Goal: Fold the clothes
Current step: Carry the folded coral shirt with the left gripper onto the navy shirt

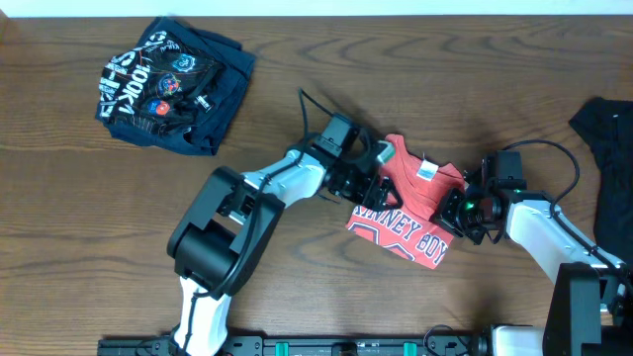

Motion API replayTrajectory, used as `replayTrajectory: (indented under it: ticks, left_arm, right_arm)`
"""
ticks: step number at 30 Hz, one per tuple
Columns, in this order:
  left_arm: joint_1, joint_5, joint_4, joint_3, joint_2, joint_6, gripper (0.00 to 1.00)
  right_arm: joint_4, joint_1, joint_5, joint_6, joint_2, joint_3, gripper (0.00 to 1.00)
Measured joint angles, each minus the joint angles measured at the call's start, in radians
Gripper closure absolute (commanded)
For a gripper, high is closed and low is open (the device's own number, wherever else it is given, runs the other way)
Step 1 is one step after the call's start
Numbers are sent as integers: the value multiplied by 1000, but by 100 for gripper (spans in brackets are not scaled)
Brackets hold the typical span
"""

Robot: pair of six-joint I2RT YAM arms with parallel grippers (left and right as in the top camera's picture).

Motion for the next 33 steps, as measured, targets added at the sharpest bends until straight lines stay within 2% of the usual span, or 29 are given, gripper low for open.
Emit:
replayTrajectory:
  ticks: [1,3,6,12,17,22,26,33]
  left_arm:
    - [-10,1,5,0,1,3,57]
    - [-23,1,19,-1,2,-2,75]
    - [-35,1,43,-2,2,1,94]
    - [-28,15,55,-2,2,3,94]
    - [36,113,39,-1,-8,-5,94]
    - [212,151,34,15,-108,-29,94]
    - [381,159,87,105,-192,-80,94]
    - [591,176,226,277,-227,-154,94]
  right_arm:
    - [0,0,1,0,0,0,99]
    - [-1,0,3,0,0,0,99]
    - [-2,0,10,2,0,2,99]
    - [-37,-2,30,-16,-6,20,99]
    - [-90,-35,57,-74,-74,24,99]
    - [-103,-46,56,-104,-269,43,97]
    - [-93,-46,54,-114,-428,64,96]
    - [-129,-46,49,-121,-502,64,97]
